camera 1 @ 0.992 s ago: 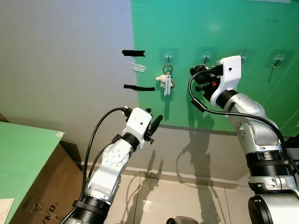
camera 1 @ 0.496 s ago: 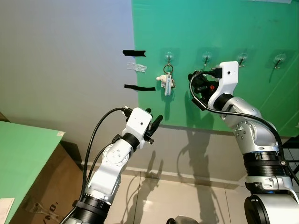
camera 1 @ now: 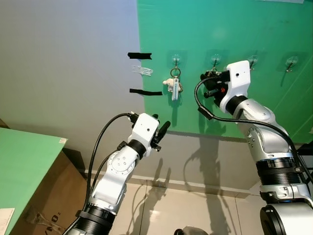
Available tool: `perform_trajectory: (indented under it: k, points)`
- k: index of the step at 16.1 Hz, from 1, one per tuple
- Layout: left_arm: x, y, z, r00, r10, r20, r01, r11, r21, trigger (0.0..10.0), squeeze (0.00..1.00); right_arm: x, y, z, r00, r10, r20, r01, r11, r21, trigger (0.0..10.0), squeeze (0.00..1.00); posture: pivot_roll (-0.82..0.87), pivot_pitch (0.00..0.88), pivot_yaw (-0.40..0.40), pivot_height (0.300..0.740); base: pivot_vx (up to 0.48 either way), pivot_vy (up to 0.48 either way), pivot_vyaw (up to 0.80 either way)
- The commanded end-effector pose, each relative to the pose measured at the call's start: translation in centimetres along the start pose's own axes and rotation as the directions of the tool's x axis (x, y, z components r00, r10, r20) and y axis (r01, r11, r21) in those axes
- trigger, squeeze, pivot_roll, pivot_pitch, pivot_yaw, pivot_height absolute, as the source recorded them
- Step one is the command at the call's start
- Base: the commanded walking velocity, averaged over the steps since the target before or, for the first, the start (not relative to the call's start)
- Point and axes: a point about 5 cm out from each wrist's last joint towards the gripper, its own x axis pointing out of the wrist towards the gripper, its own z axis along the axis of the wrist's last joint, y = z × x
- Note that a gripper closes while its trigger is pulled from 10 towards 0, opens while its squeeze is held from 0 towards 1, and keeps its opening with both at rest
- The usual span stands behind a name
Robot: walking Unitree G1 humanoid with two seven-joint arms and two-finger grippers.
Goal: Hang keys on a hook
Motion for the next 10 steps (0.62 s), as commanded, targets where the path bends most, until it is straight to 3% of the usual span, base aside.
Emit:
perform_trajectory:
  k: [1, 5, 10]
  points:
    - [-0.08, -0.23, 0.13, 1.0, -0.008, 0.0, 0.008, 1.0, 0.004, 10.0, 0.0, 0.18, -0.27, 0.82, 1.0, -0.007, 0.027, 0.008, 0.999, -0.032, 0.0, 0.0, -0.16, 0.0, -0.004, 0.736, 0.0, 0.0, 0.0]
    - [-0.12, -0.32, 0.13, 1.0, -0.006, 0.0, 0.006, 1.0, 0.004, 10.0, 0.0, 0.62, -0.48, 1.34, 0.999, -0.015, 0.042, 0.019, 0.995, -0.101, 0.0, 0.0, -0.15, 0.0, -0.01, 0.736, 0.0, 0.0, 0.0]
    - [-0.2, -0.27, 0.12, 1.0, 0.001, 0.0, -0.001, 1.0, 0.003, 10.0, 0.0, 1.18, -0.68, 1.44, 0.999, -0.016, 0.043, 0.02, 0.996, -0.091, 0.0, 0.0, -0.14, 0.0, -0.013, 0.736, 0.0, 0.0, 0.0]
